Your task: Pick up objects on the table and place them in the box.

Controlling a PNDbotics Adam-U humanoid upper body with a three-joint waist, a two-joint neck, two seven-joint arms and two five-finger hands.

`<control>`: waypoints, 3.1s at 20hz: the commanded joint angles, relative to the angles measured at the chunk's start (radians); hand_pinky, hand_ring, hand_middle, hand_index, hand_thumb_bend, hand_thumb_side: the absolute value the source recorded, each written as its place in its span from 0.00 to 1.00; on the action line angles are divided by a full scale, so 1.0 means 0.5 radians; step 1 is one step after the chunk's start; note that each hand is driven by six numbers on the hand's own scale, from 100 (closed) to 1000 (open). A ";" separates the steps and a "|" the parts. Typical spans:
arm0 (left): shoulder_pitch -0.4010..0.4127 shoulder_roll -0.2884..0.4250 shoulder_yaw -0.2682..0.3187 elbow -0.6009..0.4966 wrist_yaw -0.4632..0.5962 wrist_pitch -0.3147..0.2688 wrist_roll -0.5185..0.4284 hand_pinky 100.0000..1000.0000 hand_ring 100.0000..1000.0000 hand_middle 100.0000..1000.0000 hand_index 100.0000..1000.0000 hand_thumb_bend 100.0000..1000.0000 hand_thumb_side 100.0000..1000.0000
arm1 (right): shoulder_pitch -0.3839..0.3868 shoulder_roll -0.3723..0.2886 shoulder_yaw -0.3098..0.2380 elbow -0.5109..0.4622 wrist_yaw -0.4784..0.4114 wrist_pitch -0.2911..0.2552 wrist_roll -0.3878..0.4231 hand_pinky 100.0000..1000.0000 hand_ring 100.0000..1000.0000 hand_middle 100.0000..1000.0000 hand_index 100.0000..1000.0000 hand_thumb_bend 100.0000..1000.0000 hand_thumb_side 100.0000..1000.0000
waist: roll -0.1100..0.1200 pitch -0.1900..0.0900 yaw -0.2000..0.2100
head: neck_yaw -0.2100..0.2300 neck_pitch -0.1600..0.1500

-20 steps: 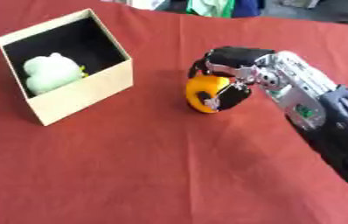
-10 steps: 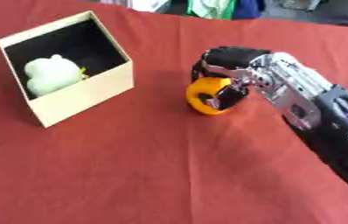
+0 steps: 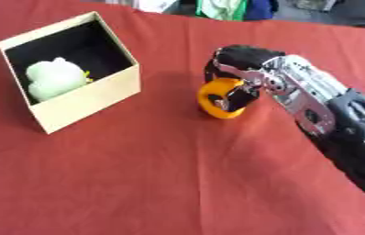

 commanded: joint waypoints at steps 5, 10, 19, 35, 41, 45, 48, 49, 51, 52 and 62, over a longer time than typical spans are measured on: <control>-0.011 0.021 0.004 -0.036 0.008 0.008 -0.016 0.67 0.77 0.78 0.79 0.01 0.72 | -0.106 -0.097 -0.029 -0.107 -0.010 0.008 -0.036 0.64 0.56 0.03 0.41 0.00 0.00 | 0.010 -0.045 -0.005 | -0.009 -0.021; -0.009 0.025 0.005 -0.036 0.011 0.009 -0.017 0.67 0.77 0.78 0.79 0.01 0.72 | -0.202 -0.094 -0.056 -0.156 -0.019 0.015 -0.047 0.64 0.55 0.03 0.41 0.00 0.00 | 0.009 -0.050 -0.004 | -0.008 -0.015; -0.005 0.026 0.001 -0.036 0.012 0.018 -0.023 0.67 0.77 0.78 0.79 0.01 0.72 | -0.510 -0.001 -0.026 -0.117 -0.006 -0.006 -0.017 0.64 0.55 0.02 0.40 0.00 0.00 | -0.005 -0.065 0.005 | -0.017 -0.011; -0.007 0.023 -0.016 -0.036 0.036 0.018 -0.040 0.67 0.78 0.78 0.79 0.01 0.72 | -1.133 0.672 0.054 0.481 0.110 -0.060 0.042 0.64 0.52 0.02 0.42 0.00 0.00 | 0.008 -0.092 0.036 | -0.088 0.013; -0.015 0.013 -0.030 -0.036 0.050 0.022 -0.057 0.67 0.78 0.78 0.79 0.01 0.72 | -1.239 0.931 0.042 0.727 0.211 -0.075 -0.027 0.64 0.51 0.02 0.43 0.00 0.00 | 0.009 -0.095 0.073 | -0.145 0.021; -0.033 0.003 -0.040 -0.036 0.061 0.025 -0.073 0.67 0.78 0.78 0.79 0.00 0.72 | -1.264 1.101 0.017 0.891 0.287 -0.076 -0.098 0.63 0.51 0.02 0.44 0.00 0.00 | 0.004 -0.087 0.115 | -0.185 0.016; -0.044 -0.001 -0.045 -0.036 0.068 0.023 -0.079 0.67 0.78 0.78 0.78 0.01 0.72 | -1.263 1.198 -0.009 1.002 0.308 -0.076 -0.161 0.63 0.50 0.02 0.44 0.00 0.00 | -0.001 -0.078 0.143 | -0.207 0.011; -0.047 -0.003 -0.046 -0.036 0.070 0.022 -0.080 0.67 0.78 0.78 0.78 0.01 0.72 | -1.263 1.225 -0.017 1.037 0.319 -0.076 -0.184 0.63 0.50 0.02 0.44 0.00 0.00 | -0.003 -0.076 0.151 | -0.215 0.010; -0.052 -0.006 -0.047 -0.036 0.074 0.021 -0.082 0.67 0.78 0.78 0.78 0.01 0.72 | -1.260 1.276 -0.034 1.105 0.335 -0.084 -0.229 0.63 0.50 0.02 0.45 0.00 0.00 | -0.005 -0.071 0.164 | -0.229 0.007; -0.057 -0.007 -0.049 -0.036 0.076 0.021 -0.083 0.67 0.78 0.78 0.78 0.01 0.72 | -1.259 1.303 -0.042 1.139 0.344 -0.087 -0.250 0.63 0.50 0.02 0.45 0.00 0.00 | -0.006 -0.068 0.171 | -0.235 0.007; -0.102 -0.006 -0.062 -0.036 0.100 0.005 -0.096 0.67 0.78 0.78 0.78 0.01 0.71 | -1.210 1.472 -0.129 1.544 0.491 -0.168 -0.540 0.63 0.51 0.02 0.46 0.00 0.00 | -0.007 -0.047 0.211 | -0.272 0.000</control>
